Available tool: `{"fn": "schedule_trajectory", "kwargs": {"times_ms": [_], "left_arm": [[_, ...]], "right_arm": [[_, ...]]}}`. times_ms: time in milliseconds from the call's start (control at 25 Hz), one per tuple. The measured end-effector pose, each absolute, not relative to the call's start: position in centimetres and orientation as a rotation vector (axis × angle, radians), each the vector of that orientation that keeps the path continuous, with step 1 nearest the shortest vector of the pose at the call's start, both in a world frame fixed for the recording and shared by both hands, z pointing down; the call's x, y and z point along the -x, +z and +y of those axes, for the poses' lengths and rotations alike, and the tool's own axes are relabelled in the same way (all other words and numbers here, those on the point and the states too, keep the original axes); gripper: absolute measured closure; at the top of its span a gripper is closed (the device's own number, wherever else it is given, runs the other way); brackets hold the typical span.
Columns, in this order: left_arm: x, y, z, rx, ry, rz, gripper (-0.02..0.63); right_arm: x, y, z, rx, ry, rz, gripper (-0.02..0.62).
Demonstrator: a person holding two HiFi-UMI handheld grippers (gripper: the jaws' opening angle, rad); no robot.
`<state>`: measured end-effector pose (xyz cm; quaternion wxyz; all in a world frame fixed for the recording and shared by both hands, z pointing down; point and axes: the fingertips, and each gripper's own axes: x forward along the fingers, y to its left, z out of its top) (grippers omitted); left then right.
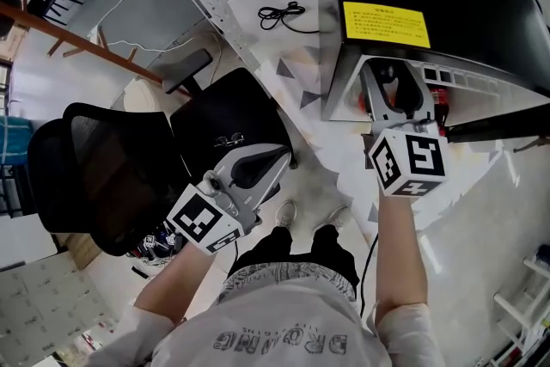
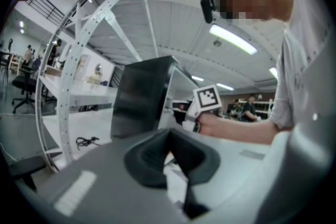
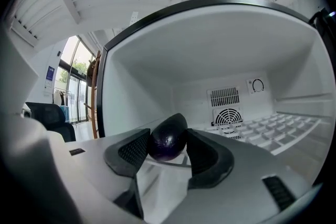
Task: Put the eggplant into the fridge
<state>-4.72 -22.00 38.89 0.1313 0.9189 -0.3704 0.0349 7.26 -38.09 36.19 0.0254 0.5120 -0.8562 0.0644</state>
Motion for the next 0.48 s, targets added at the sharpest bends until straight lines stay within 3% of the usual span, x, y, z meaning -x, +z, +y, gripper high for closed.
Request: {"fn": "schedule_trajectory", "kwargs": {"times_ms": [480], "left_arm": [[5.4, 39.3, -21.8, -2.663, 0.121, -1.075, 0.598]], "right_arm": [[-6.9, 36.8, -39.3, -1.618, 0.199, -2.597, 0.379]]}}
